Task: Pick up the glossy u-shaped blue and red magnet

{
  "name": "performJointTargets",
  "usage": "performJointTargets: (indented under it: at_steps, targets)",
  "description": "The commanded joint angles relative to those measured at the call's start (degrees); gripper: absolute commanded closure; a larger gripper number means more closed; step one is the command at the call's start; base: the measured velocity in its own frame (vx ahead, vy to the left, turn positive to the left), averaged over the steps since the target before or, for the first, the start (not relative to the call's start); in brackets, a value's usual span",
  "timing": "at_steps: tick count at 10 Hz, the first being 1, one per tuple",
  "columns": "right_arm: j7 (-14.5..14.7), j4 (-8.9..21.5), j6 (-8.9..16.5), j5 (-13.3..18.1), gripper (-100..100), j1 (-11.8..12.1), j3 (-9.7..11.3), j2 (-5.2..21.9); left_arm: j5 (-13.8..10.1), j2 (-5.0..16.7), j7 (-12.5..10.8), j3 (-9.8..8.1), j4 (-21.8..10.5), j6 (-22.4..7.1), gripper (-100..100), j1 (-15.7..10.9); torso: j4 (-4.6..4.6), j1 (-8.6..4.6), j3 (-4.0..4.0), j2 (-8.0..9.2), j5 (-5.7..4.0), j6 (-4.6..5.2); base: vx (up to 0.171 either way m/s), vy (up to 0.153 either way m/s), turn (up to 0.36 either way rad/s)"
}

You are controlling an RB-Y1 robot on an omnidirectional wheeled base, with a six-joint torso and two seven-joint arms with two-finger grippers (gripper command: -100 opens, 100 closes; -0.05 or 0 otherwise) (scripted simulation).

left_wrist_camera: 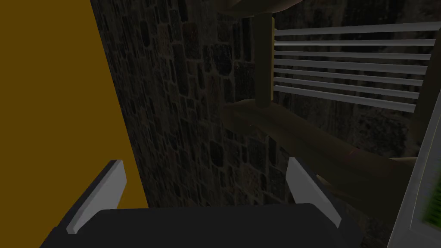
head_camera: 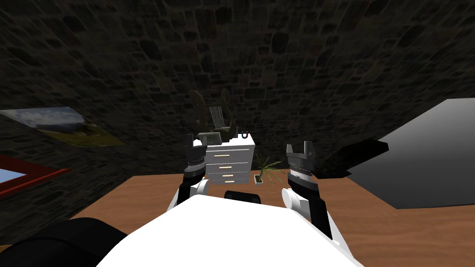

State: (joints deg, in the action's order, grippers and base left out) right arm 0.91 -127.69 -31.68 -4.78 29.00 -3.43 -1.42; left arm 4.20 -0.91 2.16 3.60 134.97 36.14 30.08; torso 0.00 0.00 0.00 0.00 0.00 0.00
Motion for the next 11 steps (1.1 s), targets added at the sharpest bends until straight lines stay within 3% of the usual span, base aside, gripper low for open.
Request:
performJointTargets:
  at_steps: [1,4,5,11]
  targets:
    - [-0.19,0.24,-0.13,0.31,-100,0.02,0.38,1.65,0.00,0.00,0.00,0.00,0.00,0.00,0,0.00,0.00,0.00,0.00,0.00,0.00,0.00,0.002,-0.014,0.036]
    - [-0.77,1.42,-0.69,1.47,-100,0.06,2.09,6.78,0.00,0.01,0.00,0.00,0.00,0.00,0,0.00,0.00,-0.24,0.00,0.01,-0.05,0.00,0.004,-0.059,0.069]
    - [-0.77,1.42,-0.69,1.47,-100,0.06,2.09,7.31,0.00,0.01,0.00,0.00,0.00,0.00,0,0.00,-0.01,-0.29,-0.02,-0.04,-0.06,-0.01,0.014,-0.070,0.042]
    - [-1.39,4.68,-2.12,3.83,-100,0.01,6.54,17.92,0.00,0.01,0.00,-0.01,0.00,0.00,0,0.00,-0.01,-0.28,-0.02,-0.04,-0.07,0.01,0.005,-0.077,0.076]
